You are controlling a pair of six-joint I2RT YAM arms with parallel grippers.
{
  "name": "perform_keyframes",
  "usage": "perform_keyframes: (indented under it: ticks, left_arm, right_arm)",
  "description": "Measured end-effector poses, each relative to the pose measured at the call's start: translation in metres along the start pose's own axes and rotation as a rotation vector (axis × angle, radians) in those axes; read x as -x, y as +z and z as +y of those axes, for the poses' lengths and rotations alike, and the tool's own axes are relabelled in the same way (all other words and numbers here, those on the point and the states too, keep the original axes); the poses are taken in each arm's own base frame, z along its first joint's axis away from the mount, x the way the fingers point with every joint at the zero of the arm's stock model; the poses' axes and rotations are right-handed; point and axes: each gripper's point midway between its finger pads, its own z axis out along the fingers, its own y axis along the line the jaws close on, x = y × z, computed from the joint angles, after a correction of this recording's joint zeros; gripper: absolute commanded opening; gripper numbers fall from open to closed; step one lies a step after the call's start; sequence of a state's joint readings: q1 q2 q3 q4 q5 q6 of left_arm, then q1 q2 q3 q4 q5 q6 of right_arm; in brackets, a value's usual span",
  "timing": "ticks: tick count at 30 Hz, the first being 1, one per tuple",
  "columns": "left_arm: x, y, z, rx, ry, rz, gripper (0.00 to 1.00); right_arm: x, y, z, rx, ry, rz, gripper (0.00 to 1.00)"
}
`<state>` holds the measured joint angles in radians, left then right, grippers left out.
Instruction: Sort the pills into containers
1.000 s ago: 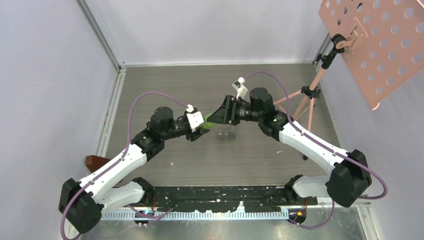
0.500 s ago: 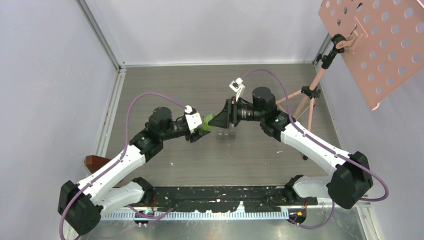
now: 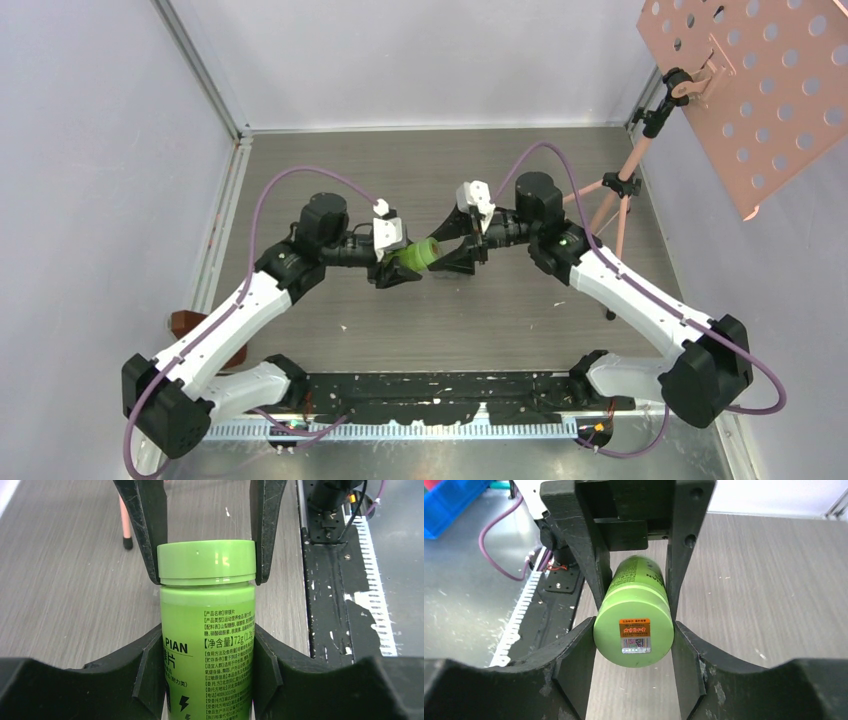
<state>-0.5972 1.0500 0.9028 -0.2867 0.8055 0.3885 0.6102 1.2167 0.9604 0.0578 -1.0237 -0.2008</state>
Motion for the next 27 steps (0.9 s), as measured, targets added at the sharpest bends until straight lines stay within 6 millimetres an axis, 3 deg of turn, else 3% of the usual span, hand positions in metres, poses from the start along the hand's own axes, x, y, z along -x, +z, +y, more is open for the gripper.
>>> perform_keyframes:
  ticks: [1, 4, 5, 6, 7, 8, 9, 13, 14, 17, 19, 27]
  left_arm:
    - [0.001, 0.000, -0.001, -0.011, -0.001, 0.000, 0.00]
    - [0.003, 0.001, -0.001, -0.018, 0.004, -0.006, 0.00]
    - [0.003, 0.001, 0.000, -0.015, 0.005, -0.006, 0.00]
    - [0.003, 0.001, 0.001, -0.012, 0.006, -0.006, 0.00]
    - [0.003, 0.001, 0.002, -0.004, 0.010, -0.007, 0.00]
    - [0.004, 0.001, 0.003, -0.001, 0.014, -0.009, 0.00]
    - [0.005, 0.001, 0.005, 0.009, 0.024, -0.010, 0.00]
    - [-0.007, 0.003, 0.014, 0.063, 0.025, 0.024, 0.00]
    - [-0.017, 0.003, 0.020, 0.106, 0.025, 0.048, 0.00]
    - [-0.028, 0.001, 0.029, 0.170, 0.033, 0.070, 0.00]
    - [-0.032, -0.002, 0.035, 0.214, 0.044, 0.078, 0.00]
    - [-0.019, -0.009, 0.051, 0.319, 0.114, 0.052, 0.00]
  right_arm:
    - [0.002, -0.001, 0.001, 0.006, -0.034, 0.001, 0.20]
    - [0.005, -0.001, 0.001, 0.009, -0.072, 0.001, 0.36]
    - [0.006, -0.001, 0.001, 0.006, -0.070, 0.000, 0.52]
    - [0.007, -0.001, 0.000, 0.001, -0.060, -0.002, 0.59]
    - [0.008, -0.001, 0.000, -0.009, -0.051, -0.006, 0.73]
    - [0.009, -0.001, -0.001, -0.018, -0.042, -0.012, 0.96]
    - [0.010, -0.002, -0.001, -0.036, -0.021, -0.019, 1.00]
    - [0.024, -0.012, -0.004, -0.164, 0.045, -0.070, 0.95]
    - [0.034, -0.020, -0.009, -0.252, 0.102, -0.106, 0.95]
    - [0.038, -0.026, -0.023, -0.374, 0.250, -0.148, 0.96]
    - [0.033, -0.025, -0.030, -0.418, 0.356, -0.158, 0.99]
    - [-0.016, -0.004, -0.049, -0.515, 0.707, -0.100, 0.86]
